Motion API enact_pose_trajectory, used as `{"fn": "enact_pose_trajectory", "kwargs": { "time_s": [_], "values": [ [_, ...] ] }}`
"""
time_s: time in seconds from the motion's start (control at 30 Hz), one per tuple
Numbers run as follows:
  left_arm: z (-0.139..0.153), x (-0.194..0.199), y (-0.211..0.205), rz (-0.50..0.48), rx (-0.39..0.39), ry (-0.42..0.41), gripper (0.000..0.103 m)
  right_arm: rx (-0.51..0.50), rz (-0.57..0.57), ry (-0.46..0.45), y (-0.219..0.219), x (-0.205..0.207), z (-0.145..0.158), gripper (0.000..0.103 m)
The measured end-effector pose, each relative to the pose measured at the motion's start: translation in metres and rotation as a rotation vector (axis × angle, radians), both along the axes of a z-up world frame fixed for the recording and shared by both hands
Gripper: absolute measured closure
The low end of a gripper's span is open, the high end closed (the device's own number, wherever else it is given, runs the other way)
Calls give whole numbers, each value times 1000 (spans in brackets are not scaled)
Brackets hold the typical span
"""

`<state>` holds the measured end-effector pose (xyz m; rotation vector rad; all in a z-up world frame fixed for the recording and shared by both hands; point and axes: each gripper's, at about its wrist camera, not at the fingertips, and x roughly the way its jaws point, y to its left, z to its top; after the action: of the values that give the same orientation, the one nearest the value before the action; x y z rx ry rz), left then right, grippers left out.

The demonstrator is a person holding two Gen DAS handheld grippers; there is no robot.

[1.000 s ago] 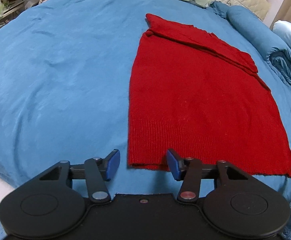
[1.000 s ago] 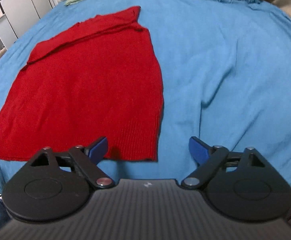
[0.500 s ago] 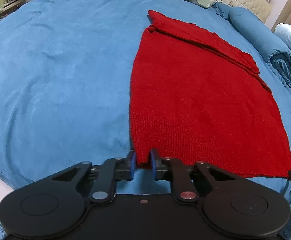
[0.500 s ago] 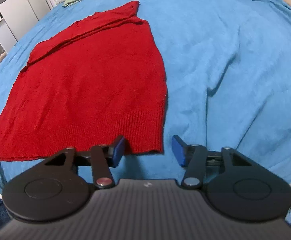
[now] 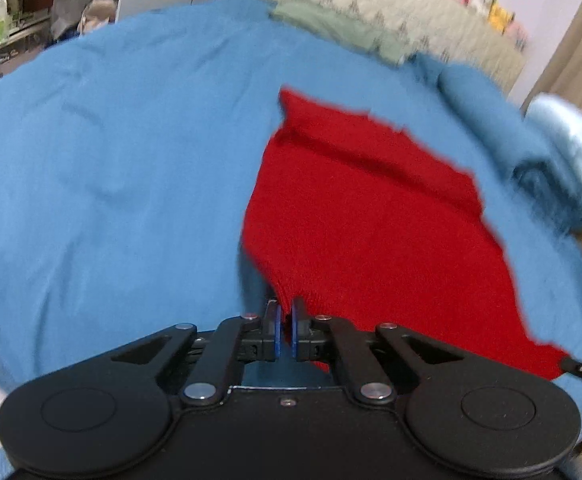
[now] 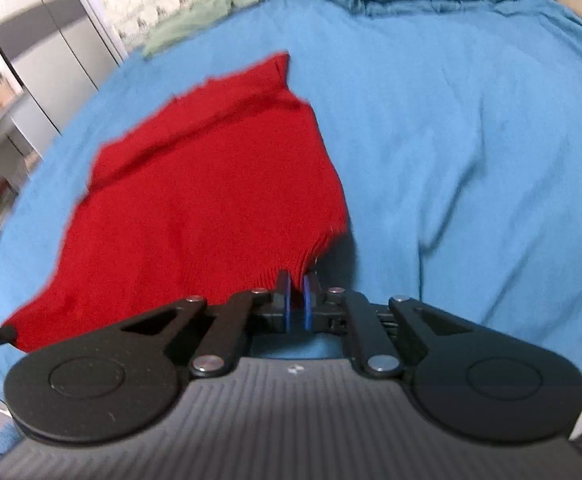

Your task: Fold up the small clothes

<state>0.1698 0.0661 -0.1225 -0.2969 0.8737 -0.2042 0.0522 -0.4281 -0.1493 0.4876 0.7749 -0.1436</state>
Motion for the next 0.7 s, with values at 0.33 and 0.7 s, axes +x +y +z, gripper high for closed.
{"fn": "enact_pose_trajectory", "kwargs": {
  "time_s": [0.33,0.7],
  "values": [
    [68,119,-11,46,-134,-143,99,158,-15,-146,-54,115,78,82],
    [31,333,-53,159,-127,-140,99,95,-1,-188,-90,348,48,82]
  ]
}}
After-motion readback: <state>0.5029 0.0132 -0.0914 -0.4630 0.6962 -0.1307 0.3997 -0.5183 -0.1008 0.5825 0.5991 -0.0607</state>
